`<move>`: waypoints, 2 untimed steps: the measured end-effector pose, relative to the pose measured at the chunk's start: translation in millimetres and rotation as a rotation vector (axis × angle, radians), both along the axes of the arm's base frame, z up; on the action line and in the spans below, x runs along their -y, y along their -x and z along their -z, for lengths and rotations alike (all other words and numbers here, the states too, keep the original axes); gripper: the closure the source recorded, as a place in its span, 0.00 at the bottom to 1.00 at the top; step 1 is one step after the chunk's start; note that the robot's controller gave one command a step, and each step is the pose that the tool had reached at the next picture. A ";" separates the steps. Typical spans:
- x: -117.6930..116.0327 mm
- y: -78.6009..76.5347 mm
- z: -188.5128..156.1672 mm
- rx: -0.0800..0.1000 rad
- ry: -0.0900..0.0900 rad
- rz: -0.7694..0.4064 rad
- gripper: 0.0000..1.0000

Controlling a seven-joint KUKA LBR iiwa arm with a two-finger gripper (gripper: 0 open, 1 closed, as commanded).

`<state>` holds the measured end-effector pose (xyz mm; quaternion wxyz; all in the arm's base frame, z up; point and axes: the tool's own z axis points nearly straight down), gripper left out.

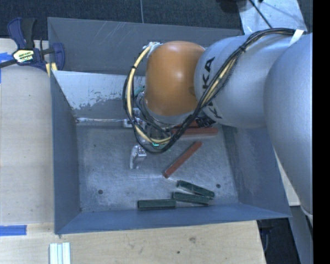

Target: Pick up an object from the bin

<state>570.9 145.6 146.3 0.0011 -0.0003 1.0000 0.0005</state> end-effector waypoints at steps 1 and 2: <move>43.5 21.2 30.8 0.003 -0.001 0.053 0.00; 77.6 1.9 45.1 -0.002 0.001 0.050 0.00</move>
Offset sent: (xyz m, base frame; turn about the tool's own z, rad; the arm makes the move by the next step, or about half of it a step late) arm 0.0062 -0.0851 -0.0472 0.0445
